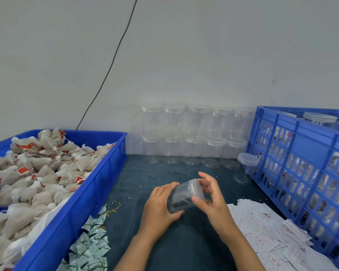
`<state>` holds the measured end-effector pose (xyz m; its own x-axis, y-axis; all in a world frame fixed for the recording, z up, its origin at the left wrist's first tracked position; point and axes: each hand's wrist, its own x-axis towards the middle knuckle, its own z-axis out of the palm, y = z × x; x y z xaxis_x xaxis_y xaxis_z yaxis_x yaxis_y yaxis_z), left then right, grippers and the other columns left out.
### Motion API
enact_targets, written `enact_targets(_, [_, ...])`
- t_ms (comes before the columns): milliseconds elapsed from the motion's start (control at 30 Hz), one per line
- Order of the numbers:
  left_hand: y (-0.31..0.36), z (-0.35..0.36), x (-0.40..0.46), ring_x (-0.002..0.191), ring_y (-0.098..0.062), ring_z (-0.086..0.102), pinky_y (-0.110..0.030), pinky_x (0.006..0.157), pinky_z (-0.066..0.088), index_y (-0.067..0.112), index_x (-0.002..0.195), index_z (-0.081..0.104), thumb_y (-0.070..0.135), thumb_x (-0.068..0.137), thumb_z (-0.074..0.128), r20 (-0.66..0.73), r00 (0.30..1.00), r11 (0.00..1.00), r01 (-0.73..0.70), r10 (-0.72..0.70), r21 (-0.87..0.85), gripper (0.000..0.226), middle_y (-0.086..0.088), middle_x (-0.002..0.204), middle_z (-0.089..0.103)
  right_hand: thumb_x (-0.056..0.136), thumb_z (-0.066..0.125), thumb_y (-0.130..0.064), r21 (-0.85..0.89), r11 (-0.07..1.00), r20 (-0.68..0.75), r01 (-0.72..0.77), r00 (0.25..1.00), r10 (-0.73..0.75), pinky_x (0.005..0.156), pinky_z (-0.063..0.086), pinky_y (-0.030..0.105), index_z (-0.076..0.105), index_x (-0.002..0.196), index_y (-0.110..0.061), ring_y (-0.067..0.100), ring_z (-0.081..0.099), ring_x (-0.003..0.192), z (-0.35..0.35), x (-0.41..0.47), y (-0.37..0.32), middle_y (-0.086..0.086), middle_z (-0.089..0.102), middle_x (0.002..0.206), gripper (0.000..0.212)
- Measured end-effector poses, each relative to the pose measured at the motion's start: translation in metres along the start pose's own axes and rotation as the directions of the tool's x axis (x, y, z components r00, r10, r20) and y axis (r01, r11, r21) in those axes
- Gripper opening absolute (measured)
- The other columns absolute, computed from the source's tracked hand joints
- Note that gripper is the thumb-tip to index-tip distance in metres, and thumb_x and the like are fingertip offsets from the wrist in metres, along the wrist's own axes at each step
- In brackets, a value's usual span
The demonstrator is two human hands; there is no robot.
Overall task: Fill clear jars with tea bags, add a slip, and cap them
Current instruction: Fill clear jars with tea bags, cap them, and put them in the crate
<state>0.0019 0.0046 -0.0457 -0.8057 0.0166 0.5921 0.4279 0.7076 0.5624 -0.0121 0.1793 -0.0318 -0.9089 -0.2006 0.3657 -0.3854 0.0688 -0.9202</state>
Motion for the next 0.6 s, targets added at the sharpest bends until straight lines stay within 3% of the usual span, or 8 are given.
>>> enact_targets(100, [-0.001, 0.0, -0.001, 0.115, -0.007, 0.05, -0.014, 0.1, 0.036, 0.02, 0.129, 0.057, 0.02, 0.062, 0.085, 0.0, 1.0, 0.999, -0.03, 0.03, 0.026, 0.073, 0.02, 0.125, 0.055, 0.08, 0.066, -0.025, 0.01, 1.0, 0.049, 0.004, 0.999, -0.004, 0.091, 0.044, 0.021, 0.033, 0.139, -0.043, -0.004, 0.047, 0.122, -0.003, -0.002, 0.0, -0.025, 0.047, 0.13, 0.07])
enact_targets(200, [0.0, -0.001, -0.002, 0.114, -0.009, 0.05, -0.025, 0.098, 0.043, 0.018, 0.129, 0.059, 0.014, 0.06, 0.084, -0.024, 0.989, 0.98, -0.142, 0.146, 0.139, 0.073, 0.011, 0.123, 0.059, 0.083, 0.065, -0.052, 0.027, 0.997, 0.022, -0.077, 0.997, 0.077, 0.098, 0.041, 0.024, 0.018, 0.144, -0.048, -0.003, 0.044, 0.123, 0.004, -0.006, 0.002, -0.021, 0.034, 0.135, 0.078])
enact_targets(267, [0.002, -0.001, -0.002, 0.113, -0.011, 0.05, -0.027, 0.098, 0.042, 0.016, 0.127, 0.061, 0.008, 0.056, 0.084, -0.054, 0.972, 0.956, -0.211, 0.227, 0.205, 0.075, 0.005, 0.12, 0.061, 0.083, 0.058, -0.052, -0.005, 0.994, -0.063, -0.111, 0.992, 0.11, 0.093, 0.046, 0.028, 0.028, 0.142, -0.041, 0.007, 0.055, 0.106, 0.007, -0.006, 0.004, -0.004, 0.044, 0.123, 0.067])
enact_targets(333, [0.002, 0.0, -0.002, 0.112, -0.012, 0.049, -0.027, 0.098, 0.039, 0.014, 0.124, 0.063, 0.0, 0.052, 0.082, -0.085, 0.96, 0.942, -0.242, 0.268, 0.232, 0.076, 0.003, 0.117, 0.062, 0.089, 0.058, -0.037, 0.007, 0.993, -0.088, -0.12, 0.989, 0.12, 0.077, 0.051, 0.024, 0.041, 0.13, -0.039, 0.004, 0.06, 0.088, 0.006, -0.006, 0.004, 0.001, 0.05, 0.112, 0.045])
enact_targets(433, [0.0, -0.003, -0.002, 0.111, -0.011, 0.047, -0.026, 0.099, 0.036, 0.013, 0.122, 0.065, -0.006, 0.048, 0.081, -0.121, 0.96, 0.946, -0.219, 0.253, 0.237, 0.077, 0.001, 0.115, 0.063, 0.09, 0.064, -0.013, 0.041, 0.993, 0.012, -0.114, 0.993, 0.114, 0.079, 0.051, 0.018, 0.046, 0.128, -0.038, -0.002, 0.06, 0.098, -0.001, -0.006, 0.004, -0.003, 0.052, 0.122, 0.049])
enact_targets(467, [-0.001, -0.003, -0.002, 0.112, -0.011, 0.046, -0.026, 0.099, 0.036, 0.013, 0.122, 0.065, -0.006, 0.049, 0.081, -0.13, 0.962, 0.951, -0.208, 0.242, 0.23, 0.077, 0.001, 0.116, 0.063, 0.09, 0.066, -0.014, 0.054, 0.992, 0.037, -0.115, 0.993, 0.113, 0.084, 0.051, 0.019, 0.044, 0.131, -0.038, -0.003, 0.058, 0.105, -0.002, -0.006, 0.004, -0.007, 0.051, 0.125, 0.052])
enact_targets(533, [-0.001, -0.004, -0.003, 0.113, -0.011, 0.046, -0.026, 0.1, 0.036, 0.013, 0.123, 0.064, -0.008, 0.052, 0.079, -0.136, 0.965, 0.958, -0.194, 0.225, 0.21, 0.076, 0.002, 0.118, 0.062, 0.089, 0.065, -0.036, 0.098, 0.983, 0.043, -0.156, 0.987, 0.153, 0.093, 0.05, 0.027, 0.041, 0.132, -0.039, 0.001, 0.056, 0.112, 0.002, -0.007, 0.002, -0.011, 0.05, 0.128, 0.05])
enact_targets(600, [-0.001, -0.003, -0.003, 0.115, -0.011, 0.046, -0.025, 0.102, 0.036, 0.014, 0.124, 0.063, -0.009, 0.054, 0.077, -0.12, 0.966, 0.958, -0.202, 0.23, 0.205, 0.074, 0.004, 0.12, 0.061, 0.086, 0.053, -0.048, 0.115, 0.973, 0.021, -0.199, 0.98, 0.198, 0.091, 0.052, 0.029, 0.044, 0.127, -0.037, 0.005, 0.059, 0.106, 0.007, -0.007, 0.0, -0.007, 0.055, 0.124, 0.043])
